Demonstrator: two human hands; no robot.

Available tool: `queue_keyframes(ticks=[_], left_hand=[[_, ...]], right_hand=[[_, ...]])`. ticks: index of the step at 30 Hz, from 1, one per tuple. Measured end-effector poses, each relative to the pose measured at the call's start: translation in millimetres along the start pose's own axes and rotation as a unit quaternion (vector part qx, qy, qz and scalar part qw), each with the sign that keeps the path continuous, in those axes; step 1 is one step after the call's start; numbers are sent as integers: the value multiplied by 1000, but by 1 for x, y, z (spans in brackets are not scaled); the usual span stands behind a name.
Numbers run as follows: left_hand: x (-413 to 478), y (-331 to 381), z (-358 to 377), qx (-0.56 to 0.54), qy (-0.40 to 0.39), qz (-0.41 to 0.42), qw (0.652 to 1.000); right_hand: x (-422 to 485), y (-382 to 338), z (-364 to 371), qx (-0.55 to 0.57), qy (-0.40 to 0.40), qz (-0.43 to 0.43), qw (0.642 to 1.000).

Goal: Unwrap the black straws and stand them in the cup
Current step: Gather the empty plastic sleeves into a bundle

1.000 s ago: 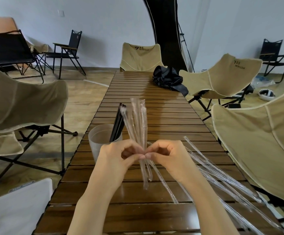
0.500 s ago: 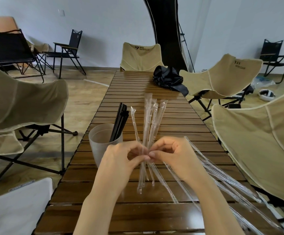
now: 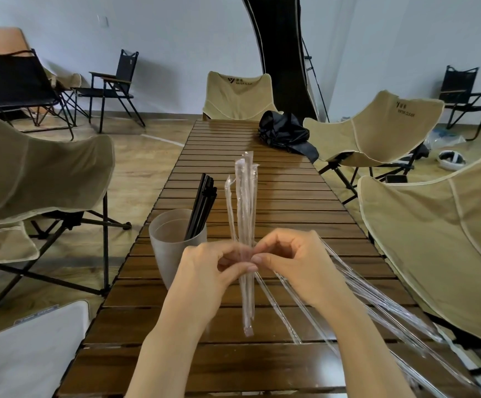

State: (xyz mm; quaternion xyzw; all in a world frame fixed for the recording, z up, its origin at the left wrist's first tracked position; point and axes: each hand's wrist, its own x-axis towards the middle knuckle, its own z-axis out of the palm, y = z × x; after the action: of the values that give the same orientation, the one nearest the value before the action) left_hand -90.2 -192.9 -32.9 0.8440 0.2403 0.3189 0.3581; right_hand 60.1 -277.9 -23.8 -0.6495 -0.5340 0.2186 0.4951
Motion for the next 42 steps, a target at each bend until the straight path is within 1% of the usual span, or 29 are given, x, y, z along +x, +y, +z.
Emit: queue_keyframes(ticks=[9, 13, 18, 25, 27, 29, 31, 33, 35, 37, 38, 42], left_hand=[[0, -7, 10, 52, -21, -49, 997], [1, -6, 12, 50, -35, -46, 997], [1, -6, 16, 75, -45, -30, 996], [1, -6, 23, 41, -30, -26, 998], [2, -7, 23, 26, -16, -23, 999], [2, -8, 24, -8, -4, -32, 999], [1, -8, 25, -34, 9, -38, 999], [2, -8, 27, -44, 28, -34, 998], [4, -8, 28, -52, 52, -31, 997], [4, -8, 29, -61, 70, -35, 995], [4, -7, 30, -72, 73, -41, 994], [6, -5, 31, -133, 70, -91, 984]], right_hand=[[-1, 0, -3, -31, -9, 2, 999], [-2, -2, -4, -41, -11, 0, 999], [-2, -4, -5, -45, -6, 3, 999], [-3, -5, -7, -45, 10, 16, 999], [-3, 0, -9, -51, 38, 42, 997], [-3, 7, -11, -97, 52, 108, 988], [-4, 19, -9, -163, 16, 203, 965], [-7, 30, -4, -193, -31, 291, 937], [-6, 39, 3, -247, -87, 344, 902], [-5, 46, 10, -293, -123, 364, 875], [-6, 49, 13, -295, -120, 366, 874], [-12, 59, 18, -266, -68, 349, 896]])
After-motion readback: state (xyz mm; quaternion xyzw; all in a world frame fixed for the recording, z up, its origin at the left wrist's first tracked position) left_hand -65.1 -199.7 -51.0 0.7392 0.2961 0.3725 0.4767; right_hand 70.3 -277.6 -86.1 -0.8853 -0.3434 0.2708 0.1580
